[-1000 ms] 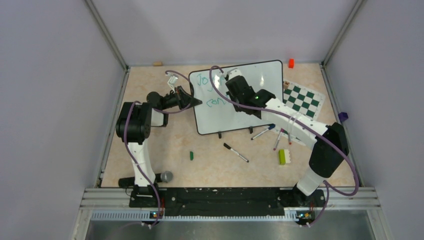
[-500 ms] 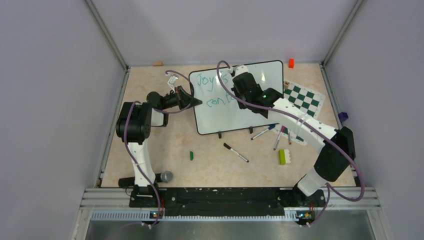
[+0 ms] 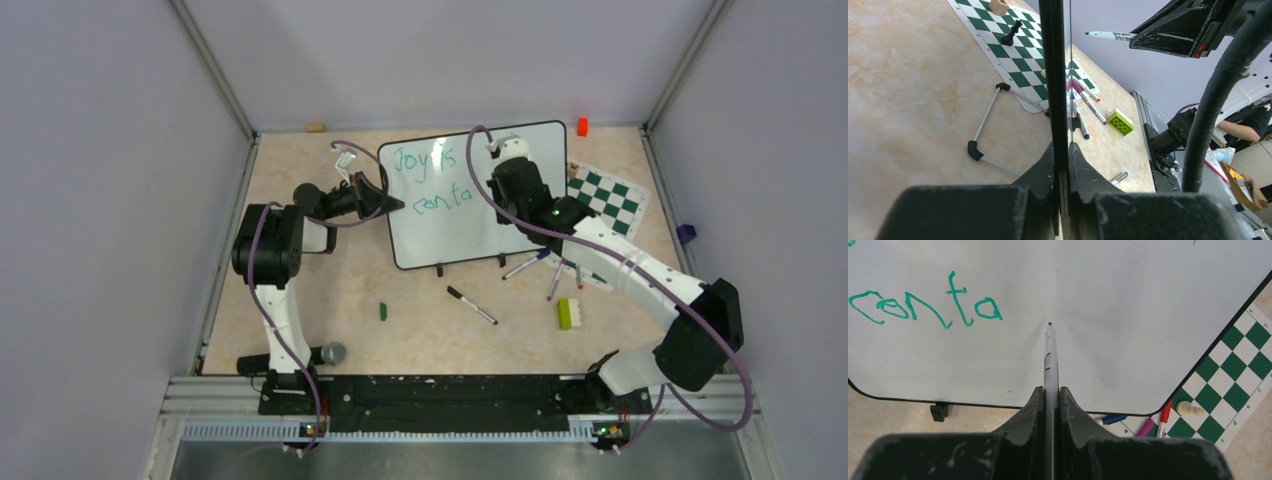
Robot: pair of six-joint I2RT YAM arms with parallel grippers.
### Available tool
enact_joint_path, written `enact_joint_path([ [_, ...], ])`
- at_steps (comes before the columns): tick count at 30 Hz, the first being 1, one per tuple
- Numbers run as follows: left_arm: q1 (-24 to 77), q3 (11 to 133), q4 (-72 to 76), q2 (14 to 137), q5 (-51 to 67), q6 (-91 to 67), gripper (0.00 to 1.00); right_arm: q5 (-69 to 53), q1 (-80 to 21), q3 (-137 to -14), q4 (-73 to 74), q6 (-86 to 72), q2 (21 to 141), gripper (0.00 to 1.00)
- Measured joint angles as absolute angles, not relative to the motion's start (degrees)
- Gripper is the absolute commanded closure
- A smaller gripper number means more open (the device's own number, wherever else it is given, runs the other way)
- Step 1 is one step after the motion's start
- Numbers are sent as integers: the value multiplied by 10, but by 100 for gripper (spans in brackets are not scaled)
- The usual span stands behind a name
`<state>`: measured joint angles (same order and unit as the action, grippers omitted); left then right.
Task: Write a sentence on the whiteboard
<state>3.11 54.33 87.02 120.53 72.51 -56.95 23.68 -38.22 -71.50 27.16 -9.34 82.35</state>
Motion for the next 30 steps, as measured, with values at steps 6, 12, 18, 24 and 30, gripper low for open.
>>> enact_joint_path([
  [6, 31, 543, 870, 1205, 725, -569, 100, 233, -380, -662, 231, -103, 764, 100],
  [12, 31, 543, 870, 1205, 725, -569, 100, 236, -379, -660, 212, -106, 755, 100],
  [18, 31, 543, 870, 1205, 725, -569, 100, 234, -378, -665, 214, -105, 763, 100],
  [24, 31, 543, 870, 1205, 725, -569, 100, 228, -377, -682, 221, -98, 790, 100],
  [30, 31, 543, 870, 1205, 725, -569, 100, 226, -377, -710, 237, -85, 818, 100],
])
